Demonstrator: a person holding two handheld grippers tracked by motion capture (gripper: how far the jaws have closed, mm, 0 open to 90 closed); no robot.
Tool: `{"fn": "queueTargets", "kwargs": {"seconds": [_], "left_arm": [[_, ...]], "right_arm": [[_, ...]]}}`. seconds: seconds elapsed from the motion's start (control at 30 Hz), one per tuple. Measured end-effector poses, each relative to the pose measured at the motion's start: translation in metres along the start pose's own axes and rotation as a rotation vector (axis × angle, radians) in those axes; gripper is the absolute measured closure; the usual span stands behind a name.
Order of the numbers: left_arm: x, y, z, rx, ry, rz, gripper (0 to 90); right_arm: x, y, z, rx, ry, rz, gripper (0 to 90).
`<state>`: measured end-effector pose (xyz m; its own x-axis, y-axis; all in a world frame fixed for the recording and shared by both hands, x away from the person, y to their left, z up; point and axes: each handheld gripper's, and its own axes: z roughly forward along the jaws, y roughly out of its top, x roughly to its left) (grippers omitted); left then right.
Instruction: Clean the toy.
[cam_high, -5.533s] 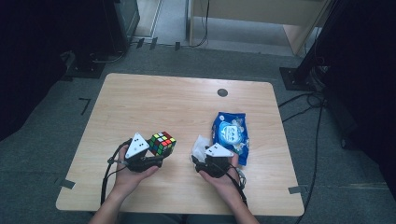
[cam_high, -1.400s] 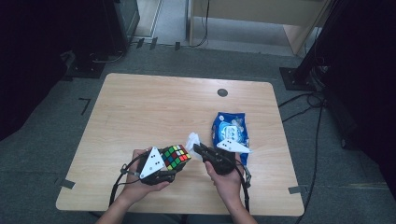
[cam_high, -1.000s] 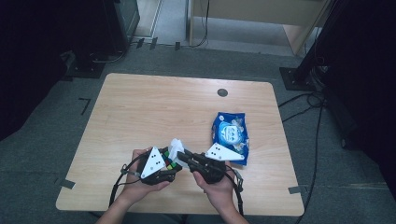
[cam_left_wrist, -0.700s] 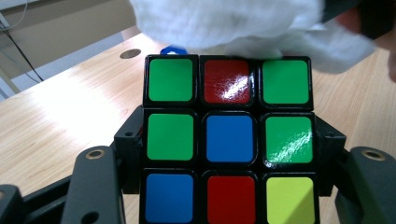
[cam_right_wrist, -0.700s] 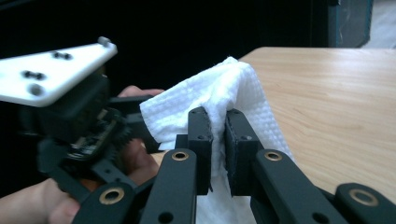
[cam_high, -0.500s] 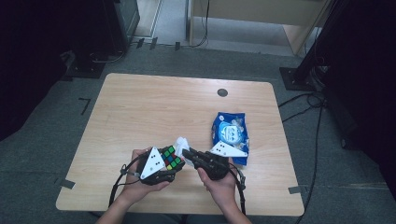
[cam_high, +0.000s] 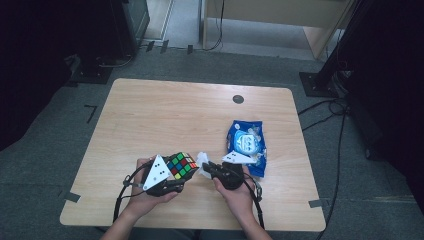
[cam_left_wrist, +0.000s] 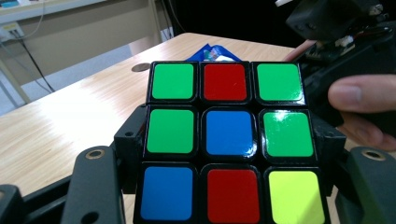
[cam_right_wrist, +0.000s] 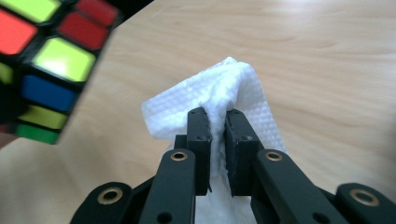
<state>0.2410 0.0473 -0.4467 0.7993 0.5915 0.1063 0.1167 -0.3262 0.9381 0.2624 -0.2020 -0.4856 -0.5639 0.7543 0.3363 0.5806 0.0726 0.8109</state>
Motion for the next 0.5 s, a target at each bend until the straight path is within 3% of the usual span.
{"fn": "queueTargets", "kwargs": {"seconds": [0.1,0.13,0.17,0.2,0.27,0.33,0.4,0.5], "left_arm": [[0.005,-0.001,0.000,0.005,0.005,-0.018,34.0],[0.006,-0.002,0.000,0.006,0.006,-0.022,34.0],[0.007,-0.002,0.000,0.010,0.009,-0.021,34.0],[0.008,-0.003,0.000,0.017,0.013,-0.023,34.0],[0.008,-0.003,0.000,0.016,0.016,-0.026,34.0],[0.010,-0.003,-0.001,0.019,0.023,-0.028,34.0],[0.011,-0.003,-0.001,0.020,0.028,-0.031,34.0],[0.013,-0.005,0.000,0.025,0.032,-0.036,34.0]], "right_arm": [[-0.007,0.002,-0.006,-0.014,-0.068,-0.021,82.7],[-0.011,0.001,-0.006,0.007,-0.123,-0.044,81.6],[-0.011,0.001,-0.006,0.007,-0.123,-0.044,81.6],[-0.014,-0.003,-0.001,0.050,-0.177,-0.064,78.0],[-0.016,-0.004,0.001,0.066,-0.200,-0.080,75.0],[-0.017,-0.007,0.005,0.076,-0.234,-0.093,65.3],[-0.018,-0.006,0.005,0.061,-0.246,-0.102,52.7],[-0.015,-0.001,-0.001,0.013,-0.243,-0.098,42.7]]}}
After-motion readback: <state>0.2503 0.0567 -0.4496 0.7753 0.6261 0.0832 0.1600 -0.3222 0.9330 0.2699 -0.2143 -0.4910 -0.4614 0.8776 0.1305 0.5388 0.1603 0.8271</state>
